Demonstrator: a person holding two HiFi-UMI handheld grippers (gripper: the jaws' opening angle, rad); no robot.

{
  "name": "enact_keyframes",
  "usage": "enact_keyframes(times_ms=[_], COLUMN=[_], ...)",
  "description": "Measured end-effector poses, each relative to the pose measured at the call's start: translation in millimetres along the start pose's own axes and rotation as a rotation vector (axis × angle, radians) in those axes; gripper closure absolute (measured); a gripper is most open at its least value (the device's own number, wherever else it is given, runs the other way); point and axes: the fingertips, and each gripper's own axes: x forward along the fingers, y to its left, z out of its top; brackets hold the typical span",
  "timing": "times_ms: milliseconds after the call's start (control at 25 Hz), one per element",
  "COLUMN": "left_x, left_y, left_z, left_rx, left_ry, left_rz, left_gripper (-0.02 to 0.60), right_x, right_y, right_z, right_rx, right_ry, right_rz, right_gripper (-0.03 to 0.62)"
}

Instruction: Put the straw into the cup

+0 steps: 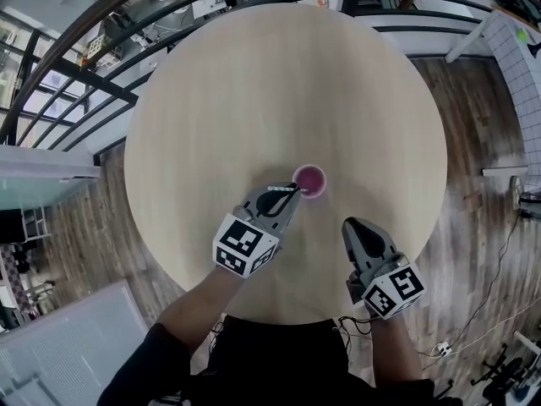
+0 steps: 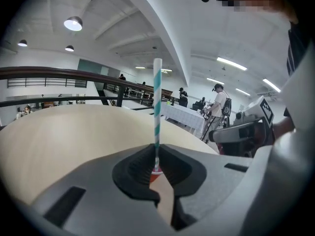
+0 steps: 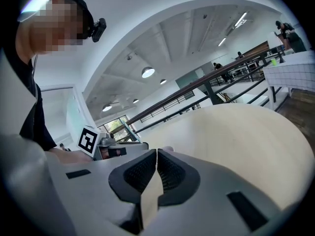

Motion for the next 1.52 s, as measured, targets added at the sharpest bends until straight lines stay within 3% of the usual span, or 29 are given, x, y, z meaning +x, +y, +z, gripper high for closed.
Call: enact_keyframes(times_ms=[440,640,880,1080,1520], left_x=[18.3,20.2,18.0,10.1,-44.3], left_y=[1.9,4.4,6.3,18.1,9.3], left_z=[-16.7,-19.8,-22.6,-25.0,-19.9], left_rx=[-0.039,-0.02,-0.02,-0.04,-0.073], left_ry=[0.059,0.075,0.09,0.093,0.033], left_rz=[-0.008,0.012,0.039,0.09,0.127], left_gripper=[0.554,0.552,0.509,0.422,0.416], right_x=[-0.5,-2.1,-9.0,-10.5,-14.8], right_y=[9.9,14.1,22.6,28.2,59.2], right_z=[4.3,13.9,17.9,19.8,36.1], right_rx=[-0.011,-0.025,-0.021,-0.025,-0.07], right_ry=[0.013,0.001,-0.004,-0.008,-0.018], right_rz=[0.013,0.011,0.019,0.022,0.042], right_gripper=[0.571,0.571,0.571,0.571,0.571])
